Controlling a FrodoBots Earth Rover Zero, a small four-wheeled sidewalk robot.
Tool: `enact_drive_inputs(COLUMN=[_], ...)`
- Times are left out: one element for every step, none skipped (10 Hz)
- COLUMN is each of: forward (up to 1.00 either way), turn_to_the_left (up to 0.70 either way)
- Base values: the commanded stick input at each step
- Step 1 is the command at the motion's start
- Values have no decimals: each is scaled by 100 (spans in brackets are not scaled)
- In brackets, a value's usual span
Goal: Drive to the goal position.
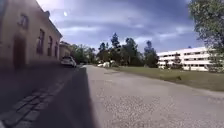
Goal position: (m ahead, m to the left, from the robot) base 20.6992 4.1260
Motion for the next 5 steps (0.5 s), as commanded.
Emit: enact_drive_inputs(forward=[70, 70, 70, 70, 70], turn_to_the_left=[37, 42, 42, 42, 42])
